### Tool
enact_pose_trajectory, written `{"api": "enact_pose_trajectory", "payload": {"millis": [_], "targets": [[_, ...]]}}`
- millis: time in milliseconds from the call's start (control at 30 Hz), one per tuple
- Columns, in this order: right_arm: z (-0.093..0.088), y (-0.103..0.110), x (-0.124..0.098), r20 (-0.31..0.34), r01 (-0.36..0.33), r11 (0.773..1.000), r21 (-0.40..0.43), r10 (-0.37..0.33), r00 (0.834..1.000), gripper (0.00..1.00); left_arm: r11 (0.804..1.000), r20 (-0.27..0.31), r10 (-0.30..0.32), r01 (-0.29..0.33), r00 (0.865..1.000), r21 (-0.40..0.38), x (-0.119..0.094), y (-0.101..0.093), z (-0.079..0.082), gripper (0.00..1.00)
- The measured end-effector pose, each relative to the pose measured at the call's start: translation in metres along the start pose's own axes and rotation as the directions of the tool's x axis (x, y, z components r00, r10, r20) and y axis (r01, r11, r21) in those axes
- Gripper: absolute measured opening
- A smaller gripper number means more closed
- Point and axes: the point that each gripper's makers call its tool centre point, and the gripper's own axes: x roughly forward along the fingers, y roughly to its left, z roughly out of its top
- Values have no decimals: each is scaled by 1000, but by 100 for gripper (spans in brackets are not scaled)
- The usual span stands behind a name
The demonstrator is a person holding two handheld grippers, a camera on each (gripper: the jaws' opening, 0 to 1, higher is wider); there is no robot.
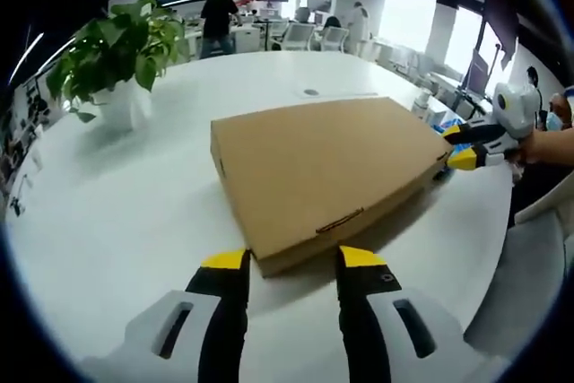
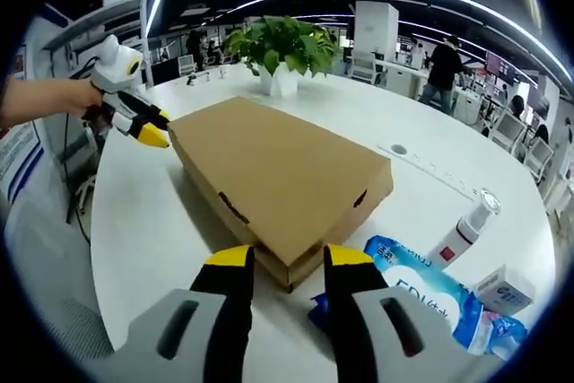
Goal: Operate the shoe box by opening the lid, removing the specified soft item, and placing it in the target area until the item is outside and the box remains undamaged.
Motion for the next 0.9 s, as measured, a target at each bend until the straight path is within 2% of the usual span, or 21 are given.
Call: {"api": "enact_pose_trajectory", "payload": {"millis": [133,333,667,900], "targets": [[-4,-5,-11,5,13,1000,0,-13,1000,35,1000,7,6,-6,1000,10,-5,-6,-5,45],[-14,-13,-40,22,49,999,-1,-49,999,39,1000,29,18,-19,999,17,-22,-15,-10,50],[-38,-30,-97,70,148,983,108,-156,985,46,999,134,26,-32,991,40,-54,-44,0,59],[-54,-32,-134,71,201,975,96,-208,976,53,999,205,24,-33,978,40,-72,-72,3,67]]}}
